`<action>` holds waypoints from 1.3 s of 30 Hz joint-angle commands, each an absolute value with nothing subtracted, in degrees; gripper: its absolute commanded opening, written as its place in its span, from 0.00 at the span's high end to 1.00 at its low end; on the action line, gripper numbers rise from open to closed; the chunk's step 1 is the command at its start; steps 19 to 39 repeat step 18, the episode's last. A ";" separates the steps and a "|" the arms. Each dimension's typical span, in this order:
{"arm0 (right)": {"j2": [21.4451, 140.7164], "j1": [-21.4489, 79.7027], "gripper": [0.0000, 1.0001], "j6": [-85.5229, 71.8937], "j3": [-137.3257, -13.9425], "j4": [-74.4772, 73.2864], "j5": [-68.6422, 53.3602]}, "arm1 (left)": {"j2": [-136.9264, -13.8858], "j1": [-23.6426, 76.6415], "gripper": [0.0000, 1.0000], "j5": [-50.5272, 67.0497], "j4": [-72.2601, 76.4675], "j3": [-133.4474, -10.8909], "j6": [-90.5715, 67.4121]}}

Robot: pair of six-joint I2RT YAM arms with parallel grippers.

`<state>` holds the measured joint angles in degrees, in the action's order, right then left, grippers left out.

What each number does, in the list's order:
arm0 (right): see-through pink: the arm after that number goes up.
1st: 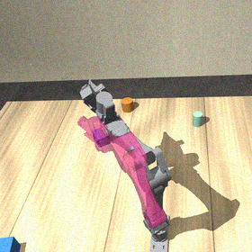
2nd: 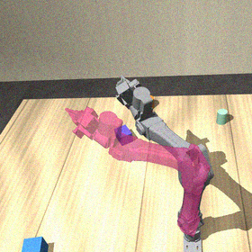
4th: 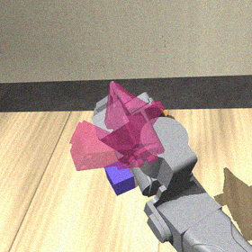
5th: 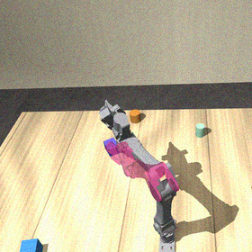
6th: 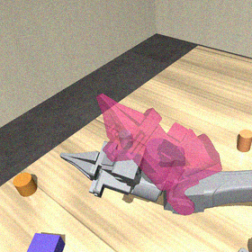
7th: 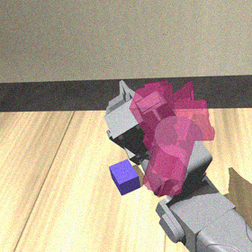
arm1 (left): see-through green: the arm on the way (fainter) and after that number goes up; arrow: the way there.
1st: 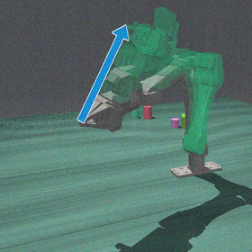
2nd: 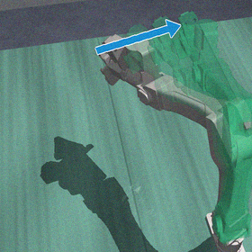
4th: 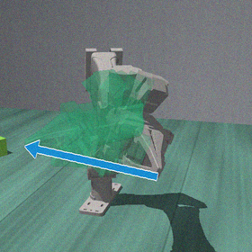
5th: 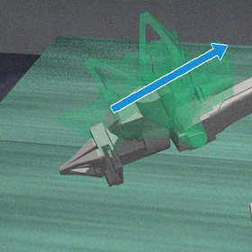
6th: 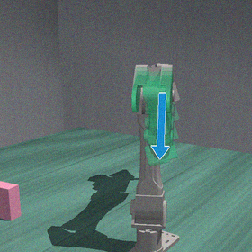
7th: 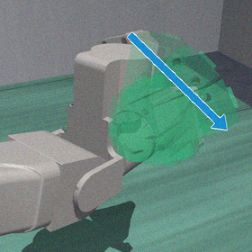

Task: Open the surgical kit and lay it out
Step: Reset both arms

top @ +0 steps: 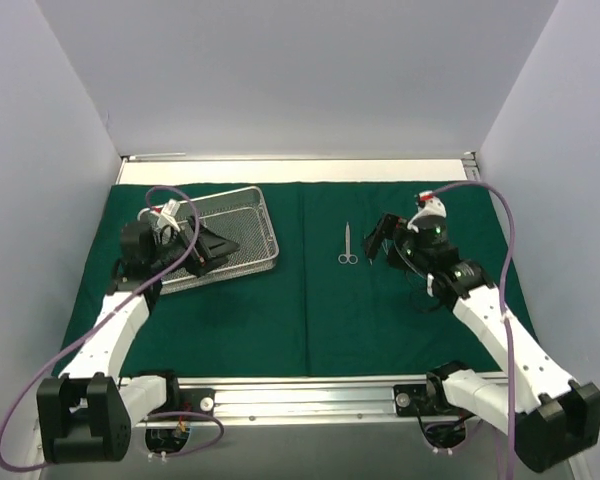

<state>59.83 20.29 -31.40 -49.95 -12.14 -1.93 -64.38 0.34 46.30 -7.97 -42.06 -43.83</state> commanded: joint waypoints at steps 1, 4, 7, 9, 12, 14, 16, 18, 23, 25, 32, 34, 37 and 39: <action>47.78 20.21 0.00 -37.61 -41.94 -3.71 -8.34 | -56.79 0.35 0.06 56.17 35.16 -30.03 -72.45; 40.28 20.21 0.00 -40.24 -34.75 4.02 -13.43 | -52.74 0.35 0.06 51.43 66.37 -21.47 -91.63; 31.31 20.21 0.00 -43.05 -27.11 12.54 -19.93 | -50.10 0.26 0.06 43.88 85.30 -11.10 -102.63; 24.28 20.21 0.00 -46.92 -22.35 23.16 -24.50 | -46.25 0.35 0.06 39.75 90.35 -4.76 -105.81; 13.82 20.30 0.00 -56.05 -10.93 36.54 -27.60 | -34.93 0.88 0.06 36.83 87.74 -0.18 -104.95; 5.68 20.22 0.00 -61.49 -4.35 37.88 -24.81 | -28.51 1.49 0.06 37.00 85.09 0.00 -104.85; 0.46 20.30 0.00 -64.94 -0.72 36.92 -23.30 | -29.88 2.46 0.06 37.18 87.53 0.00 -106.17; 2.62 20.39 0.00 -67.57 2.80 41.21 -23.73 | -29.19 3.68 0.06 34.64 89.99 0.00 -108.18; 2.62 20.39 0.00 -67.57 2.80 41.21 -23.73 | -29.19 3.68 0.06 34.64 89.99 0.00 -108.18; 2.62 20.39 0.00 -67.57 2.80 41.21 -23.73 | -29.19 3.68 0.06 34.64 89.99 0.00 -108.18; 2.62 20.39 0.00 -67.57 2.80 41.21 -23.73 | -29.19 3.68 0.06 34.64 89.99 0.00 -108.18; 2.62 20.39 0.00 -67.57 2.80 41.21 -23.73 | -29.19 3.68 0.06 34.64 89.99 0.00 -108.18; 2.62 20.39 0.00 -67.57 2.80 41.21 -23.73 | -29.19 3.68 0.06 34.64 89.99 0.00 -108.18; 2.62 20.39 0.00 -67.57 2.80 41.21 -23.73 | -29.19 3.68 0.06 34.64 89.99 0.00 -108.18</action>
